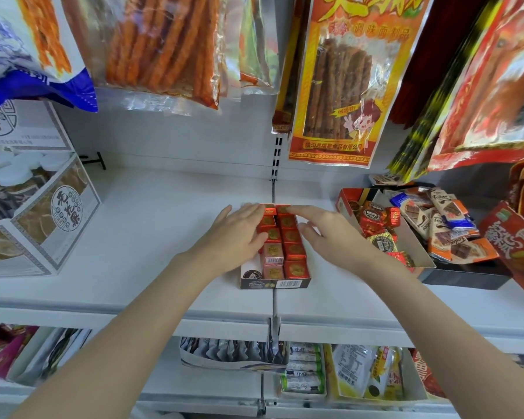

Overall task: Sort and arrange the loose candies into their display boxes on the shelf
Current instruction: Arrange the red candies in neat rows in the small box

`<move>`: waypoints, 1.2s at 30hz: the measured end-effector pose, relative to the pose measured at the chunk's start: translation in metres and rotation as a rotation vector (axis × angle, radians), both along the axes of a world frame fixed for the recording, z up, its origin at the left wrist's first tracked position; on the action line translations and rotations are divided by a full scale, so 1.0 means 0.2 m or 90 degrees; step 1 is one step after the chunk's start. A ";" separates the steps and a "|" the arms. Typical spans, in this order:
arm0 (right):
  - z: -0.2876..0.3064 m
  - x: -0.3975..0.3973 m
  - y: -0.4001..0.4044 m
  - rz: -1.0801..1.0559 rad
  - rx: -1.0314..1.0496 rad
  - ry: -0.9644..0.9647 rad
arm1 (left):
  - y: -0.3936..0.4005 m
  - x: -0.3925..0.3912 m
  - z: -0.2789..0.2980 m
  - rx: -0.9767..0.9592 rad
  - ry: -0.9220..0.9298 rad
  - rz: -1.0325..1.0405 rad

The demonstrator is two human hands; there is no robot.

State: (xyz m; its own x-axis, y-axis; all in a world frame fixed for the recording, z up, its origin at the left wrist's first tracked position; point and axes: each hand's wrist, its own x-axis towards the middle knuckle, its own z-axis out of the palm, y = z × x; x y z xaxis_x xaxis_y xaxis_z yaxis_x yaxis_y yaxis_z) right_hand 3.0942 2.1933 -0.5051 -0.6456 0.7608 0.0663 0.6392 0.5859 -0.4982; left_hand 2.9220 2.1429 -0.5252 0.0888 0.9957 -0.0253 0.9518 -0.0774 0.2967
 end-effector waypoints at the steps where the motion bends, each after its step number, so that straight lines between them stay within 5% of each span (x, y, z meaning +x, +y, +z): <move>1: -0.01 -0.02 0.01 0.009 0.005 0.010 | 0.00 0.00 0.00 0.006 -0.003 0.005; 8: -0.08 -0.18 0.15 0.053 0.106 -0.024 | -0.04 -0.02 -0.04 0.023 0.000 -0.005; 20: 0.03 -0.25 0.28 0.127 0.031 -0.183 | 0.04 -0.05 -0.04 0.122 -0.146 0.073; 36: 0.03 -0.14 0.25 0.035 -0.109 0.078 | 0.06 -0.10 0.01 0.261 -0.213 0.071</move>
